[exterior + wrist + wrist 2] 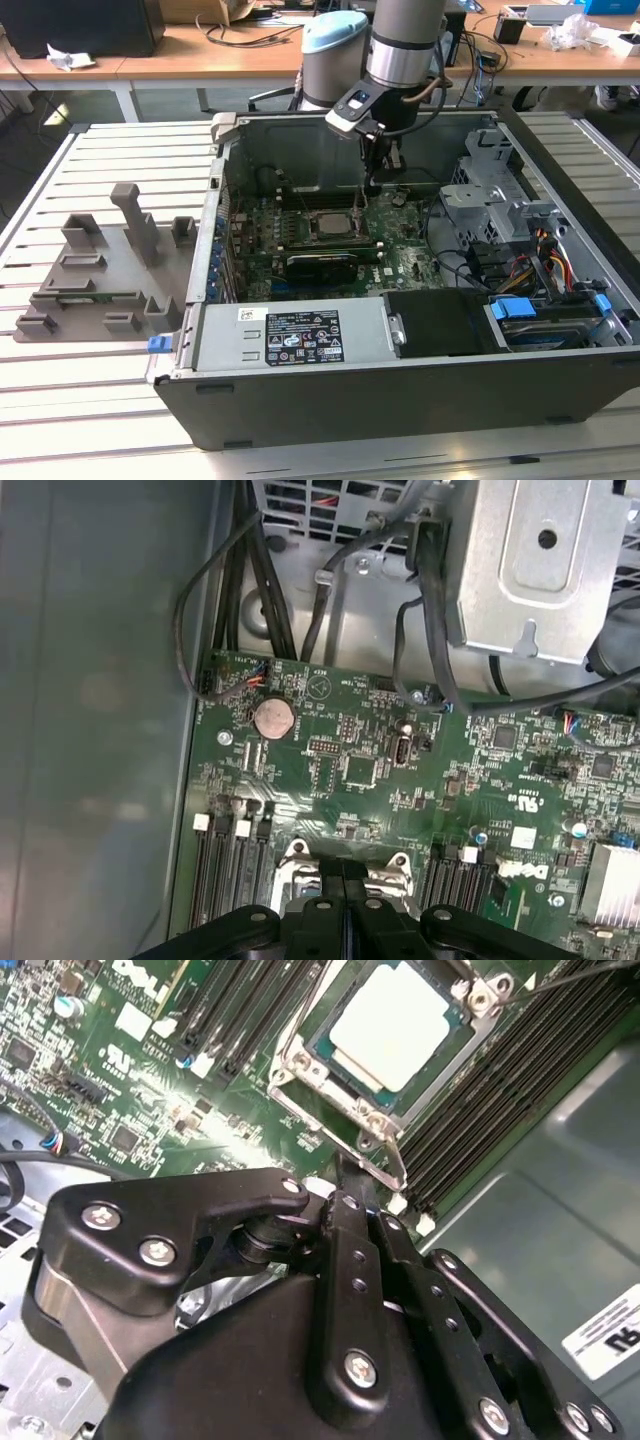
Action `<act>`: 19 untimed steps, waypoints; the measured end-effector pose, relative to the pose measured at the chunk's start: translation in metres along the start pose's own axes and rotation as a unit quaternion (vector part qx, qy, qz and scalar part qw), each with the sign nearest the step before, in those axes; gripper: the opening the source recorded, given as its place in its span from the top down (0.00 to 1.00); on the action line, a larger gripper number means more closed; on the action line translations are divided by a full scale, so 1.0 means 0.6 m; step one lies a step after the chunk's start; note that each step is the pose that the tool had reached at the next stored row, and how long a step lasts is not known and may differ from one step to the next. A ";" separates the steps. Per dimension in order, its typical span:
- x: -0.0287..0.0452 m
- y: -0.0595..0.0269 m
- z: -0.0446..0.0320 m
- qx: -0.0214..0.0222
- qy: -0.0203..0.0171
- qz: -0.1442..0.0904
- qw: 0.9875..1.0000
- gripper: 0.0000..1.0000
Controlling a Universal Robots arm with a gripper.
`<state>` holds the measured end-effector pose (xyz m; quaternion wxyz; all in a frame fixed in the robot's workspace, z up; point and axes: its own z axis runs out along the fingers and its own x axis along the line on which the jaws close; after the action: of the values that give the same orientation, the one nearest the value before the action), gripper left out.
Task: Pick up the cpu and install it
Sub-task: 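Close the cpu cover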
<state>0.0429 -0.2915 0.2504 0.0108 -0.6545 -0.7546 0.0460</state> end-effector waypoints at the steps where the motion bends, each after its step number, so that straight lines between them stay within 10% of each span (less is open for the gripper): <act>1: 0.000 -0.003 0.000 0.000 0.000 0.000 1.000 0.89; 11: 0.003 -0.021 0.008 0.000 0.000 0.000 1.000 0.89; 19: 0.016 -0.096 0.050 0.000 0.000 0.000 1.000 0.89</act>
<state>-0.0177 -0.2915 0.2247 0.0108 -0.6545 -0.7545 0.0459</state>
